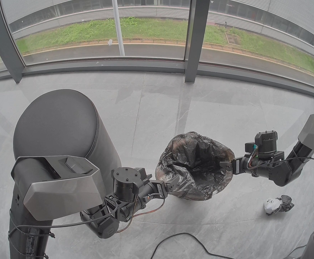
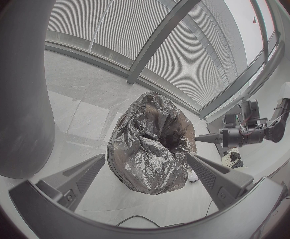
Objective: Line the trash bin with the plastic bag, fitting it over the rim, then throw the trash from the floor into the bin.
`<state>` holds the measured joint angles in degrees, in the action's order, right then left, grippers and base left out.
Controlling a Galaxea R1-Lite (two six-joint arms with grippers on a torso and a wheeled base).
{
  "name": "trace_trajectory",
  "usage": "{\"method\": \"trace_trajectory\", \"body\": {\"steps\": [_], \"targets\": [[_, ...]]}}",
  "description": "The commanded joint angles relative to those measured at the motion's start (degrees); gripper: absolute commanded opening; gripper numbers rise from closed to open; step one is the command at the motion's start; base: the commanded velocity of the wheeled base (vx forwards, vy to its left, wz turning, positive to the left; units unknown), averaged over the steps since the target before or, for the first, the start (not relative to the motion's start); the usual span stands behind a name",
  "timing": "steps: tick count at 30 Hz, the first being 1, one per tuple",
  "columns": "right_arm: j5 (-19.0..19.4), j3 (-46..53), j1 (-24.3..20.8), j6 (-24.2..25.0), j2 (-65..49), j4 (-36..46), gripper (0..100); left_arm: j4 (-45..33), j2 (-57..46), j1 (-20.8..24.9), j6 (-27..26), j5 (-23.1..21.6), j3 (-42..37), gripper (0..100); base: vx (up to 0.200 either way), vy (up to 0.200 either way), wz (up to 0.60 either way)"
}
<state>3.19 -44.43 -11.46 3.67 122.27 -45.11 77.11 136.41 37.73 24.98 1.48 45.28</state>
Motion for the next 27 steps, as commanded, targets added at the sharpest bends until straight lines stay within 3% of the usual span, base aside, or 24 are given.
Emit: {"method": "trace_trajectory", "body": {"steps": [1, 5, 10, 22, 27], "targets": [[1.7, -17.9, 0.0, -8.9, 5.1, 11.7, 100, 2.4, 4.1, -0.4, -0.3, 0.4, 2.8, 100, 0.000, 0.000, 0.00], [1.6, -26.8, 0.0, -12.5, 8.0, 16.1, 100, 2.6, 4.4, -0.4, -0.2, 0.5, 2.7, 100, 0.000, 0.000, 0.00], [1.7, -37.4, -0.1, -21.3, 11.3, 19.5, 100, 2.6, 4.7, -0.9, -0.3, 0.5, 2.9, 100, 0.000, 0.000, 0.00], [1.7, -36.7, -1.4, -21.9, 9.3, 19.9, 100, 2.6, 5.4, -6.4, -0.6, 1.3, 3.7, 100, 0.000, 0.000, 0.00], [1.6, -33.8, -1.4, -21.8, 7.2, 19.4, 100, 2.6, 6.0, -6.7, -1.1, 1.3, 3.9, 100, 0.000, 0.000, 0.00]]}}
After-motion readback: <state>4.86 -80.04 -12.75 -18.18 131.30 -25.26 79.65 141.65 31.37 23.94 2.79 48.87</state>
